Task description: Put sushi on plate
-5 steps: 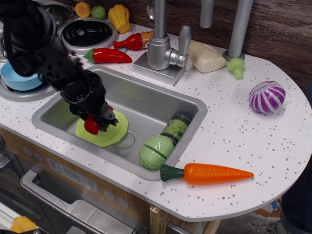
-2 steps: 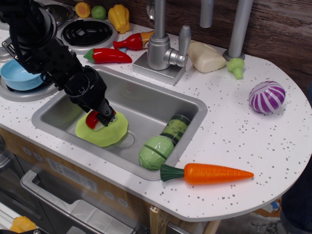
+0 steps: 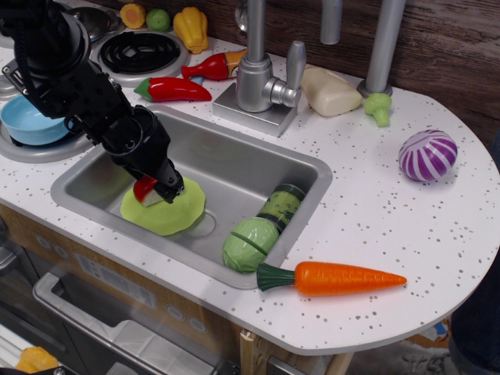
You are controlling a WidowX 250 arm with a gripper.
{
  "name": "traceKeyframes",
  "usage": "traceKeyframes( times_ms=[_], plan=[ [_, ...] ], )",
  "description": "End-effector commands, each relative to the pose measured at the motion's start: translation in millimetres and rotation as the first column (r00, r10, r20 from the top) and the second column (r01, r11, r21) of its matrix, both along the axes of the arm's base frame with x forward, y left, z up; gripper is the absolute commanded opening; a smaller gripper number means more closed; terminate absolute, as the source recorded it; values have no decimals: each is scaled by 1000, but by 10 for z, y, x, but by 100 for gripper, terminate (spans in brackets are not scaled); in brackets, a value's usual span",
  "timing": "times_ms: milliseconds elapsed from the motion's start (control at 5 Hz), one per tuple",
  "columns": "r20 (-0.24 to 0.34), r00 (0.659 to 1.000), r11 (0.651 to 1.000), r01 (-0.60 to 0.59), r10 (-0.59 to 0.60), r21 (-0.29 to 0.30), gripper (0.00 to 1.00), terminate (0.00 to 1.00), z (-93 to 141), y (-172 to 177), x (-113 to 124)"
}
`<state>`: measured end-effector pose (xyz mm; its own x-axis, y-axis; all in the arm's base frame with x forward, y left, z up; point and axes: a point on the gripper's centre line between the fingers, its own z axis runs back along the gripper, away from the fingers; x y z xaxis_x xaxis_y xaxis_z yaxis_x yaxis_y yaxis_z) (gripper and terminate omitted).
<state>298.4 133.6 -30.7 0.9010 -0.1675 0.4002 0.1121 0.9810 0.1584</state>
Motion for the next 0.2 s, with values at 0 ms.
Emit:
traceKeyframes(
  times_ms=[0],
  plan=[
    [34, 999, 1000, -22, 21, 10, 100, 100, 99, 68, 63]
  ],
)
